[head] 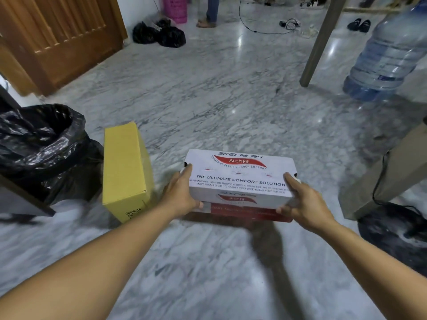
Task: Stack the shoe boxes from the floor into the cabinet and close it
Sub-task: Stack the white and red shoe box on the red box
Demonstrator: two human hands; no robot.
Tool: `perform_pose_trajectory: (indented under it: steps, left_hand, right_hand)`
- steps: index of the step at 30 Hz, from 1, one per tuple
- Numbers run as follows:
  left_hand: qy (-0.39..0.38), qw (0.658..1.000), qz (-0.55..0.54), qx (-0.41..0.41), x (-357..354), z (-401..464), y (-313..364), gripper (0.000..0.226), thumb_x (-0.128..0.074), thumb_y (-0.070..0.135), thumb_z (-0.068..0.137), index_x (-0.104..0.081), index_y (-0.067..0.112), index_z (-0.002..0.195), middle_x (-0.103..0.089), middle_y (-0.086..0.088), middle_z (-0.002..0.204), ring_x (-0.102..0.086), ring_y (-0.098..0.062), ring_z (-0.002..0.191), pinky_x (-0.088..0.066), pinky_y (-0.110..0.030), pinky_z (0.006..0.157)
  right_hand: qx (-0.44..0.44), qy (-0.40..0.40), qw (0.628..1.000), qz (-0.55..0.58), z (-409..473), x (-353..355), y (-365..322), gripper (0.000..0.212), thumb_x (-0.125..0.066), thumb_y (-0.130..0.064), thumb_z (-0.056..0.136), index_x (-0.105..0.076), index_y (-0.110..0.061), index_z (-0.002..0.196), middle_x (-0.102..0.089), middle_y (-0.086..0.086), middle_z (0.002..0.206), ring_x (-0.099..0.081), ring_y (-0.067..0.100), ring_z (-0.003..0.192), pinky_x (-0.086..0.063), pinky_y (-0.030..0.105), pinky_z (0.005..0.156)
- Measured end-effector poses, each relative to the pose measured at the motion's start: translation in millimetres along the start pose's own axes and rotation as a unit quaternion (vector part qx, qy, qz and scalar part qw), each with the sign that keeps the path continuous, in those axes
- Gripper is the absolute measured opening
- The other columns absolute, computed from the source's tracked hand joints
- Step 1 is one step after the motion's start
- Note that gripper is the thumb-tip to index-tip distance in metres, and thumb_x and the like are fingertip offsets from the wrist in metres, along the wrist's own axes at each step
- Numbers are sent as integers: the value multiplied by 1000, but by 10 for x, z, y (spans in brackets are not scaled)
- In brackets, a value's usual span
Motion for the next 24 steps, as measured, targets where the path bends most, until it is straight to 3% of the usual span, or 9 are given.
perform_pose_trajectory:
  steps: [2, 5, 10, 17, 24]
  left_hand:
    - [31, 999, 13, 5, 236, -25, 110, 110, -85, 25, 67, -18, 25, 153, -35, -10, 142, -37, -30, 134, -32, -31, 105]
    - [73, 997, -1, -12, 611, -82, 310, 104, -84, 33, 69, -22, 24, 152, -35, -13, 143, -35, -29, 136, -30, -28, 106]
    - [117, 993, 7, -15, 1222, -177, 476, 102, -82, 43, 69, -25, 25, 152, -35, -12, 148, -30, -27, 140, -29, -32, 109]
    - [158, 987, 27, 28, 1984, -490, 322, 106, -81, 54, 64, -27, 28, 151, -37, -7, 152, -33, -27, 140, -33, -39, 112]
    - [183, 979, 23, 82, 2444, -1077, -126, 110, -80, 61, 57, -31, 27, 149, -39, -1, 152, -39, -21, 138, -36, -34, 110]
  right_hand:
    - [17, 12, 1000, 4, 61, 256, -206, 95, -87, -20, 64, -38, -27, 145, -48, 4, 144, -45, 25, 132, -39, 32, 100]
    - [40, 21, 999, 16, 138, 619, -540, 93, -88, -16, 62, -43, -27, 143, -52, -5, 139, -47, 18, 130, -38, 22, 88]
    - [100, 25, 995, 15, 220, 1042, -1142, 92, -90, -20, 59, -48, -24, 140, -55, -5, 138, -46, 4, 124, -30, 8, 85]
    - [168, 11, 986, -5, 195, 1157, -1957, 91, -88, -38, 60, -46, -28, 141, -53, -7, 139, -46, 18, 132, -38, 31, 102]
    - [233, -40, 971, -25, 133, 945, -2696, 90, -89, -43, 54, -51, -34, 135, -54, -8, 138, -49, 14, 130, -44, 32, 98]
Point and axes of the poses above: each hand's wrist, its own z-axis towards the middle knuckle, its own x-axis out of the back of the hand, y = z × x, the point moved 7 cm from there along z, towards the middle knuckle
